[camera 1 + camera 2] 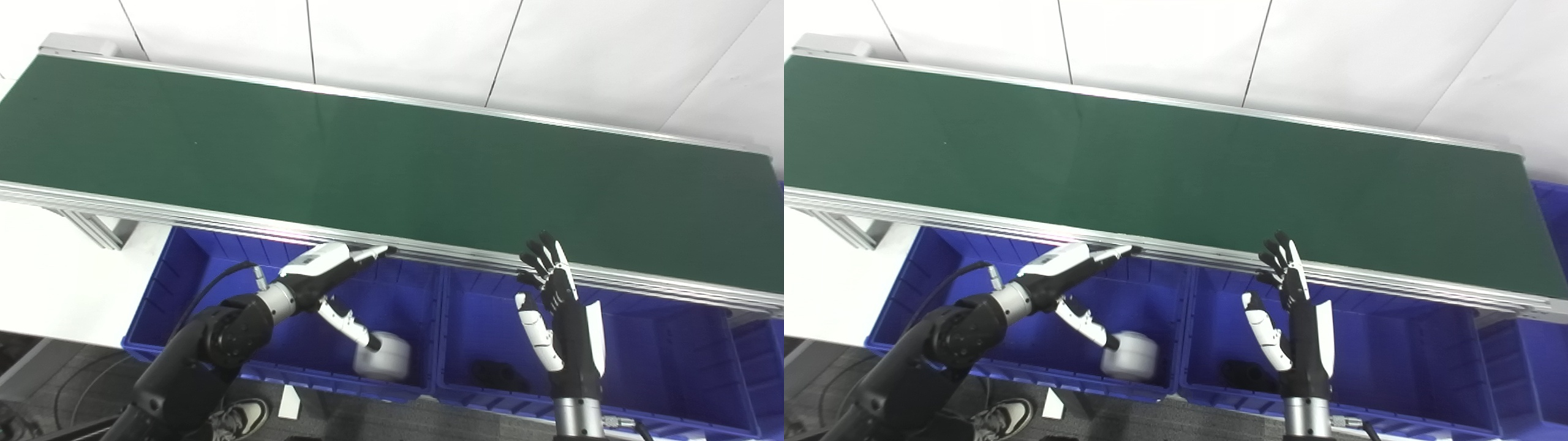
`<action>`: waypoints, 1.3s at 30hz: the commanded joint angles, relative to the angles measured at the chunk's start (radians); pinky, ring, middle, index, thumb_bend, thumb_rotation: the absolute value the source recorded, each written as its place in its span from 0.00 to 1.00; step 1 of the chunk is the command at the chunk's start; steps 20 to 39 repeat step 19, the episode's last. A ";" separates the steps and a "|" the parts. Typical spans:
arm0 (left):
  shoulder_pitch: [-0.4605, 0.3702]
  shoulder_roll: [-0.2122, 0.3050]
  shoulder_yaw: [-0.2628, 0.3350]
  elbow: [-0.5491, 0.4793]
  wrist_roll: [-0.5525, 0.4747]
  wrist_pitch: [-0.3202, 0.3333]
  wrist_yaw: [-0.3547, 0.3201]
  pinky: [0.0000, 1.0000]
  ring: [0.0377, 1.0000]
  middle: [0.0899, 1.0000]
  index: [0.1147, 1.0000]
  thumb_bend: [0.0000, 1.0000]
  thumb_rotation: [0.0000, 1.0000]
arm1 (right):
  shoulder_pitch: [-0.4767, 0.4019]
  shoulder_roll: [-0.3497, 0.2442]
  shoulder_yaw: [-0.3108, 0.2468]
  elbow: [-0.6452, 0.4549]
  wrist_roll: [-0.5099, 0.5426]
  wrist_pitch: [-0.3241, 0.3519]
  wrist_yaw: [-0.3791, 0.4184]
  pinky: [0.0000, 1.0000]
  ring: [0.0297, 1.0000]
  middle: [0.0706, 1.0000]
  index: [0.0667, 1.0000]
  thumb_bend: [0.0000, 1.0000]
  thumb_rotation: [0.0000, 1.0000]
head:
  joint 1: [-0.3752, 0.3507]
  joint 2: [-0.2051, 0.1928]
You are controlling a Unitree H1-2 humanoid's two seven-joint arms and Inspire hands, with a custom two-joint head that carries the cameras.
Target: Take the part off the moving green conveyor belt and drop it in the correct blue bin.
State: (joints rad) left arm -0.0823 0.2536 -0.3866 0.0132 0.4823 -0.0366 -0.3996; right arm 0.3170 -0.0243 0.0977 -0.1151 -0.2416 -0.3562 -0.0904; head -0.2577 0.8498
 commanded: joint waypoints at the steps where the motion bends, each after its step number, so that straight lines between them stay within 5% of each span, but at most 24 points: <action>1: 0.022 -0.031 0.022 -0.073 -0.116 -0.015 0.002 0.94 1.00 1.00 1.00 0.75 0.52 | 0.006 -0.007 -0.001 -0.044 -0.001 0.015 0.013 0.76 0.86 0.89 0.95 0.66 0.84 | -0.001 -0.007; 5: 0.089 -0.095 0.026 -0.141 -0.198 -0.059 0.042 0.96 1.00 1.00 1.00 0.75 0.63 | 0.021 -0.016 -0.002 -0.057 -0.017 0.034 0.023 0.77 0.87 0.91 0.96 0.63 0.84 | 0.014 -0.025; 9: 0.157 -0.165 0.008 -0.095 -0.240 -0.192 0.101 1.00 1.00 1.00 1.00 0.73 0.67 | 0.039 -0.018 -0.006 -0.056 -0.019 0.043 0.024 0.78 0.87 0.91 0.96 0.63 0.83 | 0.040 -0.060; 19: 0.208 -0.197 0.051 0.025 -0.258 -0.336 0.189 1.00 1.00 1.00 1.00 0.70 0.69 | 0.062 -0.015 -0.006 0.008 -0.015 -0.012 0.008 0.77 0.87 0.91 0.96 0.64 0.83 | 0.045 -0.195; 39: 0.208 -0.197 0.051 0.025 -0.258 -0.336 0.189 1.00 1.00 1.00 1.00 0.70 0.69 | 0.062 -0.015 -0.006 0.008 -0.015 -0.012 0.008 0.77 0.87 0.91 0.96 0.64 0.83 | 0.045 -0.195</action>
